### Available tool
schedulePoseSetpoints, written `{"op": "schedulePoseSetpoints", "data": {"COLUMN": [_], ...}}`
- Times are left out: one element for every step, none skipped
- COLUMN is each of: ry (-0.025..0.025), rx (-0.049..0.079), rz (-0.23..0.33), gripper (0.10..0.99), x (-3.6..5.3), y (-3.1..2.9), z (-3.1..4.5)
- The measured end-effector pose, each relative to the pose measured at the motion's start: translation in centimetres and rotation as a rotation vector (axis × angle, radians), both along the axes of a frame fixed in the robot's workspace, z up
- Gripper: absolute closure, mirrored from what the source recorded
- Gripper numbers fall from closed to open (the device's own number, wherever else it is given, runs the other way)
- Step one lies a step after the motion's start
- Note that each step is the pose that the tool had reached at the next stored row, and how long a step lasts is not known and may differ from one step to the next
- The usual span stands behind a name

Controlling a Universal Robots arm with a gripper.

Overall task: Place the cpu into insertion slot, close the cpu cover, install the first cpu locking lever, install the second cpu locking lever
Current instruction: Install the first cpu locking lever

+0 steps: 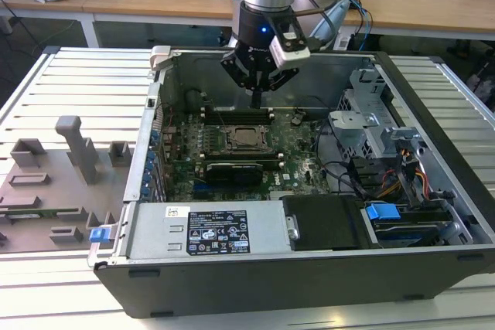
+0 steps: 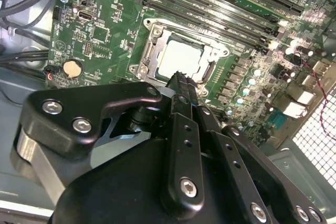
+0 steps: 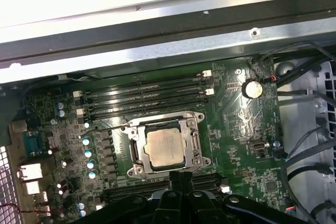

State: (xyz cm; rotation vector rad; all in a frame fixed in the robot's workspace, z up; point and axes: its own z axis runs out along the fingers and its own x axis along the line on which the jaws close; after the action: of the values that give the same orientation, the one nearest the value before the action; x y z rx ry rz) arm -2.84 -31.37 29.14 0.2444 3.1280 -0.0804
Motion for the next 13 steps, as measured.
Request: {"op": "schedulePoseSetpoints", "data": {"ry": [0.0, 0.0, 0.0, 0.0, 0.0, 0.0, 0.0, 0.0, 0.0, 0.0, 0.0, 0.0, 0.0], "rx": [0.0, 0.0, 0.0, 0.0, 0.0, 0.0, 0.0, 0.0, 0.0, 0.0, 0.0, 0.0, 0.0], "rz": [0.005, 0.009, 0.012, 0.017, 0.02, 0.024, 0.027, 0.032, 0.035, 0.045, 0.049, 0.056, 0.059], "gripper": [0.98, 0.98, 0.98, 0.98, 0.98, 0.98, 0.98, 0.98, 0.98, 0.98, 0.98, 0.98, 0.98], "x": [0.0, 0.0, 0.0, 0.0, 0.0, 0.0, 0.0, 0.0, 0.0, 0.0, 0.0, 0.0, 0.0], "y": [0.0, 0.0, 0.0, 0.0, 0.0, 0.0, 0.0, 0.0, 0.0, 0.0, 0.0, 0.0, 0.0], "z": [0.0, 0.0, 0.0, 0.0, 0.0, 0.0, 0.0, 0.0, 0.0, 0.0, 0.0, 0.0, 0.0]}}
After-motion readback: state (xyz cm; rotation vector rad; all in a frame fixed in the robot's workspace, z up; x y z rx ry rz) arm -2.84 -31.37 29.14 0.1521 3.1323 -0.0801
